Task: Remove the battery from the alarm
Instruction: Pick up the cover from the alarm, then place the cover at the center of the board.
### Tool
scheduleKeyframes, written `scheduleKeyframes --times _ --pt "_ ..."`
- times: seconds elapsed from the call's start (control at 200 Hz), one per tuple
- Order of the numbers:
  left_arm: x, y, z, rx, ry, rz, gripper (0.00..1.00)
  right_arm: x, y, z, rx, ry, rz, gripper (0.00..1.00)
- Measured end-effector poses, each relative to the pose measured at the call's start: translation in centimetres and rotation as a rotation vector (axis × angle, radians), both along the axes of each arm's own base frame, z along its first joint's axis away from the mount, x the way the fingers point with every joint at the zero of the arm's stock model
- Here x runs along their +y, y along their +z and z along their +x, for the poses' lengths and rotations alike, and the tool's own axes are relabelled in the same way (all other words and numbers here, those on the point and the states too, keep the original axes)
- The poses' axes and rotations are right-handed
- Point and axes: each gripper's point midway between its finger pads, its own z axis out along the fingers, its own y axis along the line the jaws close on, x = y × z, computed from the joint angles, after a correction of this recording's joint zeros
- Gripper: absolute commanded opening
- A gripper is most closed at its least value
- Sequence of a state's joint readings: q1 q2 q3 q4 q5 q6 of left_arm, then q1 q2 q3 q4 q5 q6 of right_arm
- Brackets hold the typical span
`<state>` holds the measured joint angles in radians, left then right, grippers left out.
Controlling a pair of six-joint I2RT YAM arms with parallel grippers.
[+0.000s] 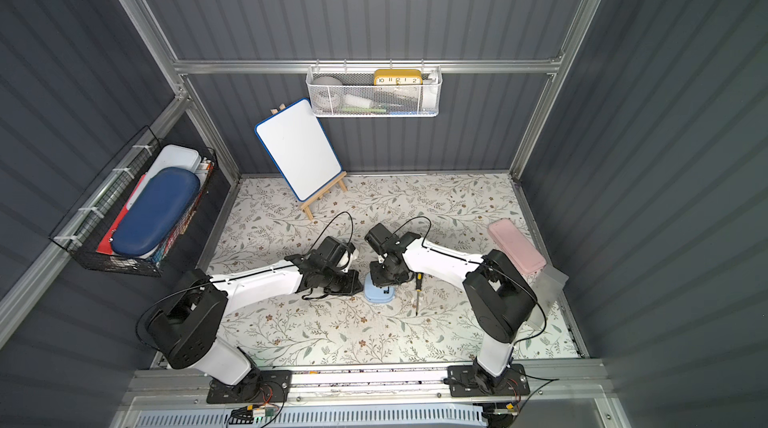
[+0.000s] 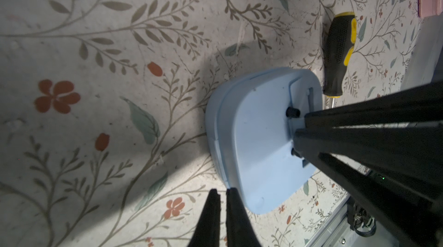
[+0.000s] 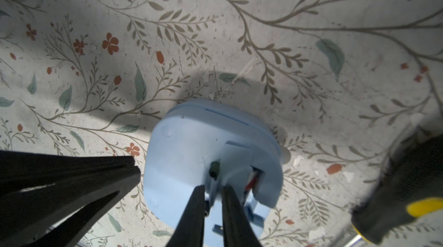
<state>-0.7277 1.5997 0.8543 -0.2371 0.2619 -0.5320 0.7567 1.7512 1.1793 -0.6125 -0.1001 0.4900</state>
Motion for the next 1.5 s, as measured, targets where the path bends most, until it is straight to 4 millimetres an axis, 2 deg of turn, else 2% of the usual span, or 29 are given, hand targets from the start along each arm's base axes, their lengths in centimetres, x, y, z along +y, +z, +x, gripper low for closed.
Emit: scheduleKeyframes --times 0.17,0.38,0.635,0.755,0.915,1.011,1.086,1.141,1.206,1.376,1.451,1.501 --pt "0.0 0.0 0.0 0.000 0.000 0.000 0.13 -0.1 0.0 0.1 -0.003 -0.005 -0.007 0.12" --pt "0.0 0.0 0.0 0.000 0.000 0.000 0.13 -0.3 0.3 0.2 -0.015 -0.013 -0.012 0.10" --pt "0.0 0.0 0.0 0.000 0.000 0.000 0.13 -0.7 3.2 0.9 -0.103 -0.032 0.011 0.09" --pt "0.0 0.0 0.0 0.000 0.000 0.000 0.13 -1.5 3.4 1.7 -0.123 -0.054 -0.001 0.09" --pt "0.0 0.0 0.0 0.000 0.000 0.000 0.13 -4.4 2.2 5.0 -0.112 -0.129 -0.046 0.09" --pt "0.0 0.0 0.0 -0.001 0.001 0.001 0.14 -5.5 0.6 7.7 -0.092 -0.166 -0.072 0.09" --pt "0.0 0.0 0.0 -0.001 0.001 0.001 0.14 -6.1 -0.8 9.0 -0.072 -0.177 -0.094 0.12" --pt "0.1 0.0 0.1 -0.002 0.002 0.003 0.14 -6.4 -1.8 9.3 -0.054 -0.176 -0.107 0.19" --pt "0.1 0.0 0.1 -0.005 0.004 0.006 0.14 -6.7 -2.7 9.1 -0.034 -0.170 -0.122 0.22" --pt "0.2 -0.1 0.2 -0.007 0.008 0.013 0.20 -6.8 -3.0 9.1 -0.027 -0.155 -0.132 0.37" --pt "0.5 -0.2 0.2 -0.010 0.016 0.026 0.22 -6.8 -2.8 9.1 -0.032 -0.153 -0.129 0.38" --pt "0.7 0.0 0.2 -0.014 0.022 0.034 0.22 -6.8 -2.2 9.2 -0.046 -0.152 -0.121 0.34"
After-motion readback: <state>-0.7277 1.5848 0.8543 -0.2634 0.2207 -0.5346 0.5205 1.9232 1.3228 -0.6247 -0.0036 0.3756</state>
